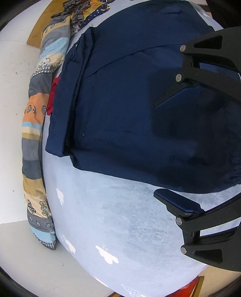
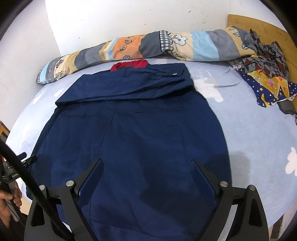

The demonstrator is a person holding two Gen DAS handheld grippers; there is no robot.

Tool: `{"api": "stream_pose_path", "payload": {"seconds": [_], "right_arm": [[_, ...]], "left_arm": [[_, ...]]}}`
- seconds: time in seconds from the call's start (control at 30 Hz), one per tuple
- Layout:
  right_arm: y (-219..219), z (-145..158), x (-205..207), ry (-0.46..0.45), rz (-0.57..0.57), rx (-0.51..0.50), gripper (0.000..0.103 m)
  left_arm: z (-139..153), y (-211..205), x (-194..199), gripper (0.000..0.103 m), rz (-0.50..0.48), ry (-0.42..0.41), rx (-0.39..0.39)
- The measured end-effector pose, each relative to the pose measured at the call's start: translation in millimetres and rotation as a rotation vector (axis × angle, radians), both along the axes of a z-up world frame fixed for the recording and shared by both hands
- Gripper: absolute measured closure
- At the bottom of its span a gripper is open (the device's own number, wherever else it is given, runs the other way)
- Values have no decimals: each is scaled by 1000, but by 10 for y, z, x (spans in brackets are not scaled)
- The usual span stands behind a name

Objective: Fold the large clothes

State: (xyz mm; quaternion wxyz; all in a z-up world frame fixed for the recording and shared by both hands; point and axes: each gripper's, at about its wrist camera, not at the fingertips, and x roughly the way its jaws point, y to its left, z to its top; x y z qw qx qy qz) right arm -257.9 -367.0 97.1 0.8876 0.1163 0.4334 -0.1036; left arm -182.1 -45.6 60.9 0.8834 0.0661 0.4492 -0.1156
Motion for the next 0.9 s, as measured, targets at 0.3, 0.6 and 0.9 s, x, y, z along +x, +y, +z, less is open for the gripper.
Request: {"api": "stream_pose_path", "payload": {"seconds": [0.3,0.6,0.9], "right_arm": [[11,-34,-60,11,-2,-18,7],[-388,-239,-436,53,-78,75,7],[-1024,-516,-895,69,-209,323,7]], "left_arm": [[-5,-109,-156,18,-21,-41,9],[-144,201,-295,18,-29,53,-63],[-243,824,-261,31,37,184,-238]]}}
